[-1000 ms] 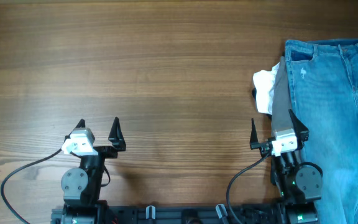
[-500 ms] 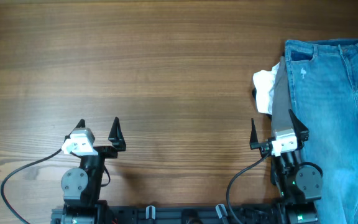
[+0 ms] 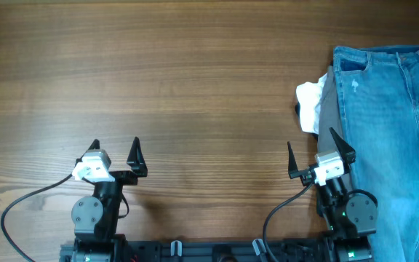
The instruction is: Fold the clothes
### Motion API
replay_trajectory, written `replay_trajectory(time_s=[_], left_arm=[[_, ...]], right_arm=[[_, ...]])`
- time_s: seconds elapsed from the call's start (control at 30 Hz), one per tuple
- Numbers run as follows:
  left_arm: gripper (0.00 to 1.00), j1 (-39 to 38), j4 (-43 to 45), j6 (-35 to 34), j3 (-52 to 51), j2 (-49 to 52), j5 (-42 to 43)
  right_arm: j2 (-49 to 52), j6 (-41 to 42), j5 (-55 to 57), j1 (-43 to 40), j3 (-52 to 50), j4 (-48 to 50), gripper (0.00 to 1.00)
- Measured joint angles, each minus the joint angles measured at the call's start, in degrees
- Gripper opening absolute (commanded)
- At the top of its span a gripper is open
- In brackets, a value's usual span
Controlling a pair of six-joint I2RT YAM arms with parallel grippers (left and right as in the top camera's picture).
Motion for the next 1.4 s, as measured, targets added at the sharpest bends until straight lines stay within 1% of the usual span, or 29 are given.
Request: replay_trajectory(time_s=[0.27, 0.53, 0.67, 0.77, 0.87, 1.0, 1.07, 1.1, 1.13, 1.17, 1.23, 1.27, 1.4], left_arm=[[1.0, -0.02, -0.02, 0.0, 0.0, 0.0, 0.0], [1.0, -0.02, 0.92, 0.02, 0.0, 0.0, 0.22], [1.0, 0.0, 0.39, -0.22, 0.0, 0.0, 2.99], [1.0, 0.0, 1.75, -2.05, 0.0, 0.0, 7.02], [1.0, 0.0, 4.0, -3.72, 0.0, 0.0, 12.28], [1.0, 0.0, 3.54, -4.33, 0.52, 0.02, 15.89], [1.0, -0.02, 1.73, -4.26, 2.16, 0.22, 16.37], [1.0, 0.0, -0.92, -4.13, 4.44, 0.87, 16.24], [1.0, 0.0, -3.65, -4.02, 7.37, 2.03, 15.63], [1.0, -0.02, -8.37, -3.87, 12.41, 4.2, 14.21], [1.0, 0.0, -15.61, -3.8, 20.37, 8.41, 11.8], [1.0, 0.0, -19.69, -3.82, 25.14, 11.5, 10.71], [1.0, -0.02, -32.11, -3.8, 44.81, 27.91, 8.0]], right_arm=[[0.0, 0.0, -1.11, 0.0, 0.0, 0.76, 1.0], [0.0, -0.02, -18.71, 0.0, 0.0, 1.46, 1.0], [0.0, 0.72, -22.8, 0.0, 0.15, 1.46, 1.0], [0.07, 4.26, -23.15, 0.0, 1.99, 1.09, 1.0], [2.32, 7.61, -23.15, 0.0, 7.04, -0.98, 1.0], [10.27, 9.25, -23.04, 0.0, 14.84, -9.14, 1.0], [15.72, 9.77, -22.51, 0.0, 19.65, -14.58, 0.99], [19.52, 9.92, -22.18, 0.0, 23.15, -18.14, 1.0], [24.48, 10.1, -21.86, 0.0, 27.71, -21.57, 1.0], [28.92, 10.19, -21.59, 0.0, 32.04, -25.24, 1.0], [36.09, 10.23, -21.35, -0.02, 39.65, -31.82, 1.0], [41.0, 10.45, -21.35, -0.04, 45.05, -36.33, 1.0], [56.98, 14.32, -24.09, -0.15, 61.81, -46.31, 1.0]])
